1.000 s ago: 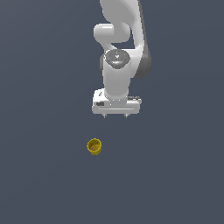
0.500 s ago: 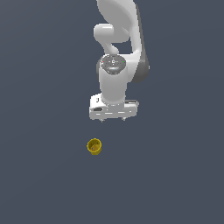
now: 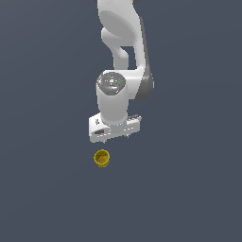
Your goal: Pick up the object and move it to a goal position.
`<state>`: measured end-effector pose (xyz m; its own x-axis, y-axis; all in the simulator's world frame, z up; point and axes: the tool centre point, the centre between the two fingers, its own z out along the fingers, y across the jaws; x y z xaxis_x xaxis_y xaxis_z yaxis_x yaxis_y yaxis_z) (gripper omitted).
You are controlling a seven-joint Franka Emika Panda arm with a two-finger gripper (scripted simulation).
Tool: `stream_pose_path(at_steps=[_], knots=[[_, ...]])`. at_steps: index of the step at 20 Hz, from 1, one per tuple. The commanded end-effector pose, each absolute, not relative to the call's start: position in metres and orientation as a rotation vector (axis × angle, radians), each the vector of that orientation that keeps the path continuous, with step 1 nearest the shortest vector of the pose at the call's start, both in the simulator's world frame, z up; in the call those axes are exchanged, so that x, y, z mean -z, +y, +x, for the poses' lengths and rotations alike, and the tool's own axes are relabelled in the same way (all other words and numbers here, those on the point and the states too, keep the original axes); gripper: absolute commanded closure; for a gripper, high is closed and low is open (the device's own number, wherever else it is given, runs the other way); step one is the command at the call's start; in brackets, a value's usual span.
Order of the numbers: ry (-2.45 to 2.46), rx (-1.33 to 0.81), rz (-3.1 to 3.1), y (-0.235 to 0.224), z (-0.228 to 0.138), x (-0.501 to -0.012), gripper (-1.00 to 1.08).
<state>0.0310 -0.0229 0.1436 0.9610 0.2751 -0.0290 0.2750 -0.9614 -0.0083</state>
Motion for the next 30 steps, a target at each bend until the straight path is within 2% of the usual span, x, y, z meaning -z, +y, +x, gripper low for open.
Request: stream_pose_path(at_steps=[1, 15, 30], knots=[[-0.525, -0.040, -3.094, -0.032, 0.040, -0.137, -0.92], [-0.920, -0.008, -3.003, -0.077, 0.077, -0.104, -0.92], [-0.998, -0.001, -2.979, -0.087, 0.083, -0.090, -0.92]])
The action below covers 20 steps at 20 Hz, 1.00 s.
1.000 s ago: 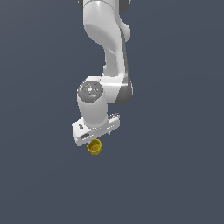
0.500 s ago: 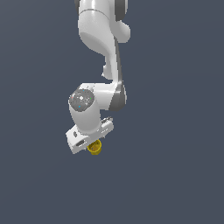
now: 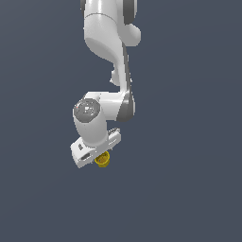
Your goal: Pick up the object and move it to a goal position.
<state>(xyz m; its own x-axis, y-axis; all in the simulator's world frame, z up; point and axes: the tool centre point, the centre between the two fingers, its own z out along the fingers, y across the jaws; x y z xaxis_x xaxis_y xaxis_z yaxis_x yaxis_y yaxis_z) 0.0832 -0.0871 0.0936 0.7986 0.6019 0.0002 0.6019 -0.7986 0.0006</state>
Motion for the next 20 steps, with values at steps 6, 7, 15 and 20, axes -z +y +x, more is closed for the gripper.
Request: stream_pose_path(at_steps=[6, 7, 15, 20], knots=[[1.002, 0.000, 2.977, -0.087, 0.082, -0.058, -0.92], [1.002, 0.000, 2.977, -0.087, 0.082, -0.053, -0.92], [1.003, 0.000, 2.977, -0.087, 0.083, -0.046, 1.08], [1.003, 0.000, 2.977, -0.087, 0.083, -0.046, 1.08]])
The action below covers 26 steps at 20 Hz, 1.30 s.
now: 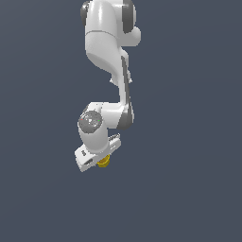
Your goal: Pick up the object and move it to a goal position.
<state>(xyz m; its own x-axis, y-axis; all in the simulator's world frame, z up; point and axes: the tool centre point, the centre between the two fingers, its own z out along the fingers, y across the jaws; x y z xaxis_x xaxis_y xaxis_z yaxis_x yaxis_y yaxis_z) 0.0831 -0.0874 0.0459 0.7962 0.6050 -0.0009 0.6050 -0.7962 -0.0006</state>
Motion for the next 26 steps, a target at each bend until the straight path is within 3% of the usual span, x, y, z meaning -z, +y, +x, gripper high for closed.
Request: stream_pose_path(at_steps=[1, 12, 26], knots=[[-1.003, 0.000, -2.977, -0.087, 0.083, -0.046, 1.08], [-1.003, -0.001, -2.977, -0.098, 0.088, -0.058, 1.08], [-1.003, -0.001, -2.976, -0.162, 0.121, -0.128, 1.08]])
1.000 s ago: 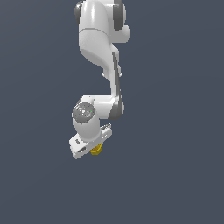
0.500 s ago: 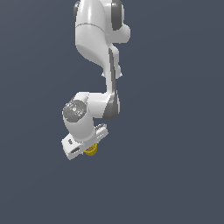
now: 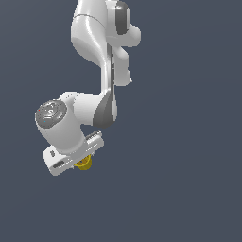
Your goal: Pick up the object and move it to a goal position.
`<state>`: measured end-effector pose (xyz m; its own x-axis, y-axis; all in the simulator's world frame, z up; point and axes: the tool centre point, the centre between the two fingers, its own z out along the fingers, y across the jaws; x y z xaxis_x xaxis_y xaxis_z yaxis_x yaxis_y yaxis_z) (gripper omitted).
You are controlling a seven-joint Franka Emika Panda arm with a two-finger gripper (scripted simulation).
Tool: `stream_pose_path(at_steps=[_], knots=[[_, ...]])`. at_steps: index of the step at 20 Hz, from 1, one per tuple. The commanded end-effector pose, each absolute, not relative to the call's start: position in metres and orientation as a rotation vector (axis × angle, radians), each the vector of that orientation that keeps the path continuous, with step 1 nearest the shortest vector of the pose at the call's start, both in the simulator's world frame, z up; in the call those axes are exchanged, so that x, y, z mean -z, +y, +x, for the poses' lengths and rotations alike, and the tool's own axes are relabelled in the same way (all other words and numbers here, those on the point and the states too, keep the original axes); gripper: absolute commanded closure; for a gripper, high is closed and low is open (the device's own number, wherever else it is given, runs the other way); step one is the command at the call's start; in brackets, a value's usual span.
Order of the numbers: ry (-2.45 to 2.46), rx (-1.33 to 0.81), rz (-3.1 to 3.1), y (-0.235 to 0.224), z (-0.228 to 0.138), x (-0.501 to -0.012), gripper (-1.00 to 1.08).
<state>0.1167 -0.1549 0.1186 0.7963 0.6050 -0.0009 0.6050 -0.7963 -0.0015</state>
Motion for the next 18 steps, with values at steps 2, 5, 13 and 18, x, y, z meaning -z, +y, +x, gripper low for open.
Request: stream_pose_path(at_steps=[2, 5, 13, 18], knots=[[-1.003, -0.001, -2.976, -0.170, 0.125, -0.136, 1.08], [-1.003, 0.000, -2.977, -0.179, 0.130, -0.146, 1.08], [-1.003, 0.000, -2.977, -0.191, 0.138, -0.159, 1.08], [-1.003, 0.000, -2.977, -0.193, 0.139, -0.160, 1.08]])
